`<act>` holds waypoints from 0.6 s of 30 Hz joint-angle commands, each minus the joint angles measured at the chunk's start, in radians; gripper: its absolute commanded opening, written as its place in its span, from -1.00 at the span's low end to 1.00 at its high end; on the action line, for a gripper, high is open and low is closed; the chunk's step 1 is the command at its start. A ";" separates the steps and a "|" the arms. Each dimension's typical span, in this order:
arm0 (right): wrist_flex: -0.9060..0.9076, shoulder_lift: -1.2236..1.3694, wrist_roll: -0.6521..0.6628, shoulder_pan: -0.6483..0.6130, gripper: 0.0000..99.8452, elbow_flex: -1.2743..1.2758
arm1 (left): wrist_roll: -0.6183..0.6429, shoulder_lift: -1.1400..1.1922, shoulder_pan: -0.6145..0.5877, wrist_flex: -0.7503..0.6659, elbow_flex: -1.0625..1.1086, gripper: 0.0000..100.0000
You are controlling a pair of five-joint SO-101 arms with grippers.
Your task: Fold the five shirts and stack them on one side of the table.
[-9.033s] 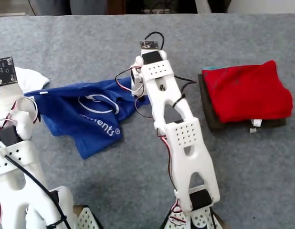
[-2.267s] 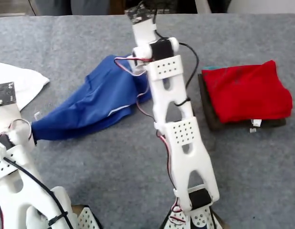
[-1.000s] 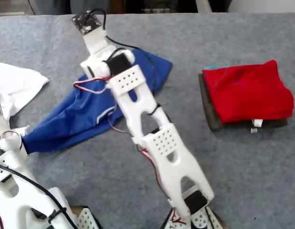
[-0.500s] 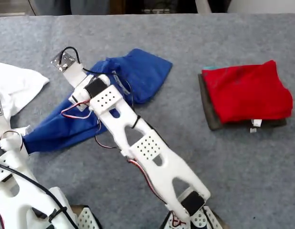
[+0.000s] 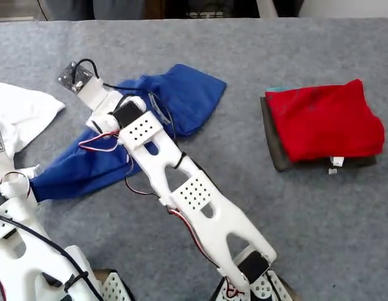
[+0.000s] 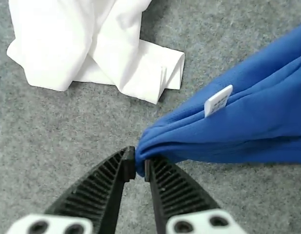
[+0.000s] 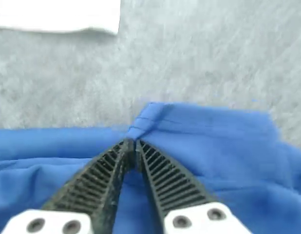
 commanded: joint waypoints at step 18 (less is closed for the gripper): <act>-0.057 -0.213 -0.060 0.121 -0.85 -0.087 | 0.002 -0.012 -0.010 0.005 -0.007 -0.94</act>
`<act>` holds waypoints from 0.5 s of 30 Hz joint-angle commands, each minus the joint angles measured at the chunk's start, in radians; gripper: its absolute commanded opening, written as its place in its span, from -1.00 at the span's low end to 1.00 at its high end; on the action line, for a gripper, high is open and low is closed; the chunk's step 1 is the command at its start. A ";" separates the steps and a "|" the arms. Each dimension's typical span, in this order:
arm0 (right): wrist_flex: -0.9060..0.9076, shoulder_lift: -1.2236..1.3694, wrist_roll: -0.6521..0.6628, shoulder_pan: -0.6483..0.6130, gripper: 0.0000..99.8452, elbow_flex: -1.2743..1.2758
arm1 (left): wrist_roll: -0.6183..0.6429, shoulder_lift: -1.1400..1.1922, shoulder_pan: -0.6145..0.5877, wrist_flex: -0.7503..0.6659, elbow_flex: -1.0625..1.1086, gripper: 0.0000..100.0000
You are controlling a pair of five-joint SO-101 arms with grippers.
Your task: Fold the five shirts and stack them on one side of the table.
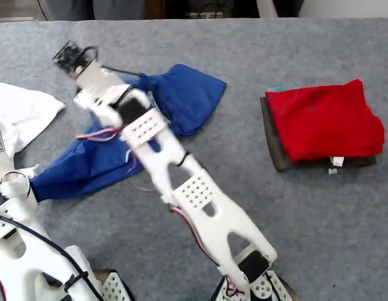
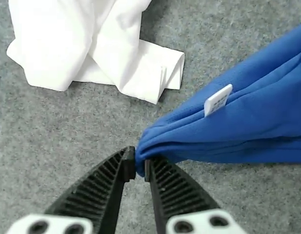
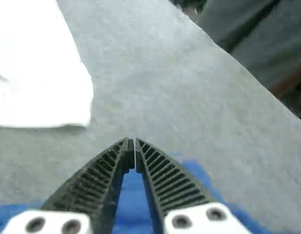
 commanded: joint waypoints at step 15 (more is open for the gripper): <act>0.717 -0.268 0.089 0.307 -0.40 0.165 | 0.002 -0.012 -0.015 0.003 -0.031 -0.94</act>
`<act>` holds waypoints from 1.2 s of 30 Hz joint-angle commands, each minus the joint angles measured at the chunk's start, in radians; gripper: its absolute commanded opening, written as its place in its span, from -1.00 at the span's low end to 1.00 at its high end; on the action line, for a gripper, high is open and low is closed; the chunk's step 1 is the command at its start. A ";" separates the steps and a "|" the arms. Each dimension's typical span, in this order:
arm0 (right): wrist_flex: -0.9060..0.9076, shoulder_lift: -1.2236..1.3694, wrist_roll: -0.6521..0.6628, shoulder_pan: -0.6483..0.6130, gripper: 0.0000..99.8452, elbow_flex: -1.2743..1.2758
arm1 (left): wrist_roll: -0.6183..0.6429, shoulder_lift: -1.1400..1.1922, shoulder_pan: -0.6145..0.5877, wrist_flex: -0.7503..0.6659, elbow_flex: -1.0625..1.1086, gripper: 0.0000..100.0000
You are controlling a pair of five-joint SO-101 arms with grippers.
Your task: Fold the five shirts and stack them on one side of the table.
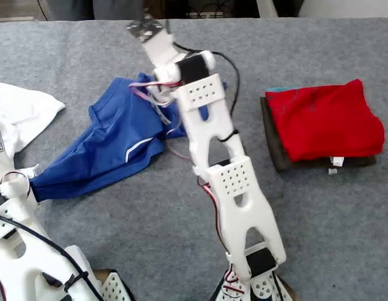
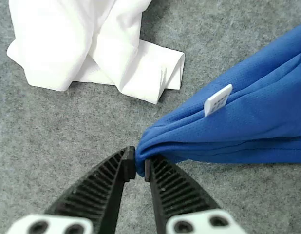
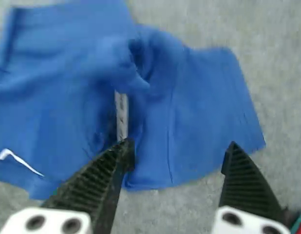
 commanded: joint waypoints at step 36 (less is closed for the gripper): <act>0.014 -0.524 0.347 0.089 -0.97 1.053 | 0.006 -0.213 -0.008 0.181 -0.090 -0.94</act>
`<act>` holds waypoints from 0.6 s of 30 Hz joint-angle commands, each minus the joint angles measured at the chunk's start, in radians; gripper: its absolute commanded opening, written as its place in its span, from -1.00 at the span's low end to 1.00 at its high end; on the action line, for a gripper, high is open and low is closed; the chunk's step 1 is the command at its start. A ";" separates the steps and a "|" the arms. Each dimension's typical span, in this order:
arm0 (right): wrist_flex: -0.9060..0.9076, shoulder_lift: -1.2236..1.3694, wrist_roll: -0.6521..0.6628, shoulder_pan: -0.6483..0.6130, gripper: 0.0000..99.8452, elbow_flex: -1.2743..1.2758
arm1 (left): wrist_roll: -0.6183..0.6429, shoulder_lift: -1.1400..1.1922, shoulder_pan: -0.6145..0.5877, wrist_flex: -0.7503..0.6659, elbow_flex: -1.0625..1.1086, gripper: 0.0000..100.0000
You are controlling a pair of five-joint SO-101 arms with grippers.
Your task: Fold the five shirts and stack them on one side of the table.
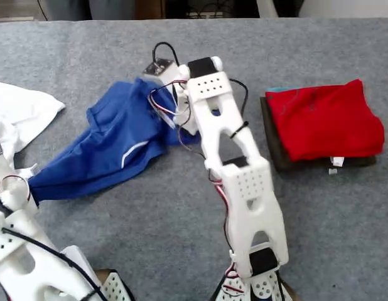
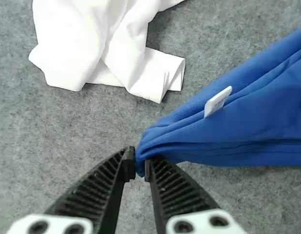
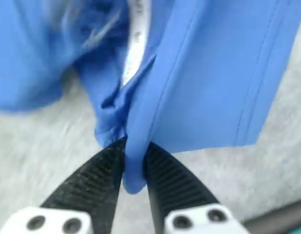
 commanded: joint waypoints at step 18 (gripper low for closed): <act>0.011 -1.270 0.423 0.445 -0.97 1.227 | 0.046 0.327 0.070 0.319 -0.486 -0.94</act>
